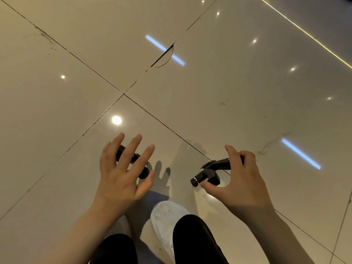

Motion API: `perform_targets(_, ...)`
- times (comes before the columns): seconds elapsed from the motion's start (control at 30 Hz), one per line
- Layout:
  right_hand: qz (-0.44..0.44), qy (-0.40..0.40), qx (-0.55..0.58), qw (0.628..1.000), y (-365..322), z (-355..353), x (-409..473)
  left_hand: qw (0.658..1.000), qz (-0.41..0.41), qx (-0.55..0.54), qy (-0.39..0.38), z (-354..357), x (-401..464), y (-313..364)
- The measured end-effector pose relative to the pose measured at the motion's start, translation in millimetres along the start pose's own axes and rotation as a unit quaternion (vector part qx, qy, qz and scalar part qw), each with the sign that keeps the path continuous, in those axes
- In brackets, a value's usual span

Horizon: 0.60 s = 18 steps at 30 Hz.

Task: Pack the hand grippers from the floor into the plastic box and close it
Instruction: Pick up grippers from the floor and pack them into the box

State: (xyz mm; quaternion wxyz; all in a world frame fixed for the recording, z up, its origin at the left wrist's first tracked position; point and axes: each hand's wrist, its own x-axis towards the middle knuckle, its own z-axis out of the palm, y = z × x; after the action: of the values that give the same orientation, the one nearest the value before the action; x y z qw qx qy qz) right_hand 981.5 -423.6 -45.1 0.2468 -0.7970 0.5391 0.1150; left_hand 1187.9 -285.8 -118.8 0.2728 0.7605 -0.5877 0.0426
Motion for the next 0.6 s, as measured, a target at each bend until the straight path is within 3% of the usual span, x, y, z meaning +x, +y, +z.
perform_targets(0.2, 0.016, 0.014, -0.001, 1.0, -3, 9, 2, 0.999, 0.024, -0.026, 0.013, 0, 1, 0)
perform_targets(0.3, 0.01, 0.074, 0.028, 0.997, -5, 20, 6, 0.999, 0.046, -0.001, -0.006, 3, 1, 1)
perform_targets(0.53, -0.04, 0.186, 0.19, 0.963, 2, 53, 6, 0.999, -0.022, -0.015, 0.018, 6, 9, 0)
perform_targets(0.6, -0.071, 0.232, 0.136, 0.961, 5, 55, 8, 0.999, -0.02, -0.024, 0.022, 5, 11, -4)
